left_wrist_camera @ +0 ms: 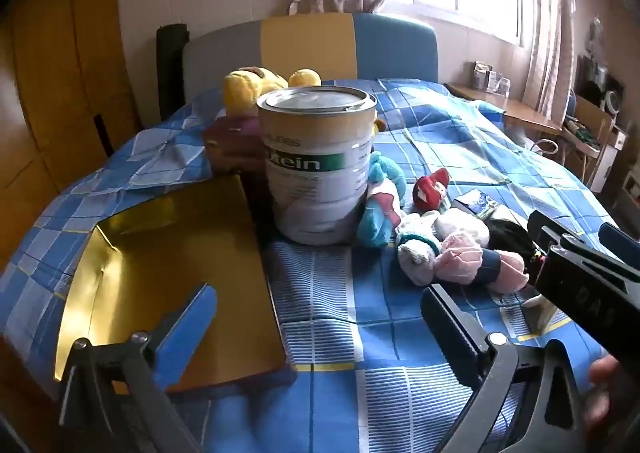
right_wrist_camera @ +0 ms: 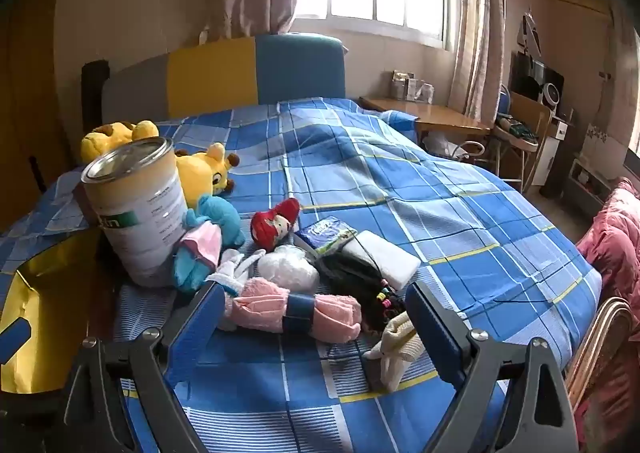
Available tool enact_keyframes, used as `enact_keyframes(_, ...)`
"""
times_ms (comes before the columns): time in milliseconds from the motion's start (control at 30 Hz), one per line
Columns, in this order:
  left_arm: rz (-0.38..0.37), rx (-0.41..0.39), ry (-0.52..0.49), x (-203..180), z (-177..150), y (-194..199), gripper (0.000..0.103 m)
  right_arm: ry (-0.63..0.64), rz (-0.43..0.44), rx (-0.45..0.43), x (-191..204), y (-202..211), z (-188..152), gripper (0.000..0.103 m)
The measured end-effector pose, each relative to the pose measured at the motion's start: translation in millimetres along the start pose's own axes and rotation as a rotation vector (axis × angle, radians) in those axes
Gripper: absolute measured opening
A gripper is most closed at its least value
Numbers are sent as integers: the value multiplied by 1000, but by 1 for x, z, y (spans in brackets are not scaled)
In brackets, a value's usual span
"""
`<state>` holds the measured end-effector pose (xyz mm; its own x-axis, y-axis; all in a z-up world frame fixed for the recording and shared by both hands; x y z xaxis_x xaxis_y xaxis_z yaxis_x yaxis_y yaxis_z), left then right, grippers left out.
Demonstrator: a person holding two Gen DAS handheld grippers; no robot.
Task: Organize soft objects
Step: 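Move the left tool toward the cream mesh pouch beside the toys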
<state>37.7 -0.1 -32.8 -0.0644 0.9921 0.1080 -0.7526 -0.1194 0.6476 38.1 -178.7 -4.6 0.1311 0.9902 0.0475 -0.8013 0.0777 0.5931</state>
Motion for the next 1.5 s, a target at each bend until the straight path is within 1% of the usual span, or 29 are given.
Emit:
enact_keyframes(167, 0, -7, -4, 0, 1, 0, 103, -4, -9, 3, -10, -1, -2, 94)
enact_keyframes(233, -1, -6, -3, 4, 3, 0, 103, 9, -11, -3, 5, 7, 3, 94)
enact_keyframes(367, 9, -16, -3, 10, 5, 7, 103, 13, 3, -20, 12, 6, 13, 94)
enact_keyframes(400, 10, -18, -4, 11, 5, 7, 103, 20, 15, -43, 9, 11, 6, 94)
enact_keyframes(433, 12, -20, -5, 11, 6, 8, 103, 20, 17, -47, 8, 12, 6, 94)
enact_keyframes(567, 21, -36, -4, 11, 2, 11, 103, 22, 20, -51, 10, 12, 8, 94)
enact_keyframes(933, 16, -31, -14, 10, -1, 11, 103, 28, 8, -67, 5, 14, 14, 93)
enact_keyframes(1267, 6, -25, -21, 8, -4, 10, 103, 28, -27, -105, -14, 17, 32, 93)
enact_keyframes(1500, -9, -22, -35, 6, -6, 8, 103, 7, -53, -147, -43, 14, 55, 93)
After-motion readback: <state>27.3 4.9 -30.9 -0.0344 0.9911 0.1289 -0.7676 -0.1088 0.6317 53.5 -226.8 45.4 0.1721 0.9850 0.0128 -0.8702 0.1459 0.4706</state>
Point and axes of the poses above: each gripper's, at about its wrist camera, not at the fingertips, and y roughly against the way its jaws point, x to its left, z to its top, the point moved 5 cm from there along -y, roughly the way its jaws point, and after that the axes turned 7 degrees about z, right-handed, at the moved point
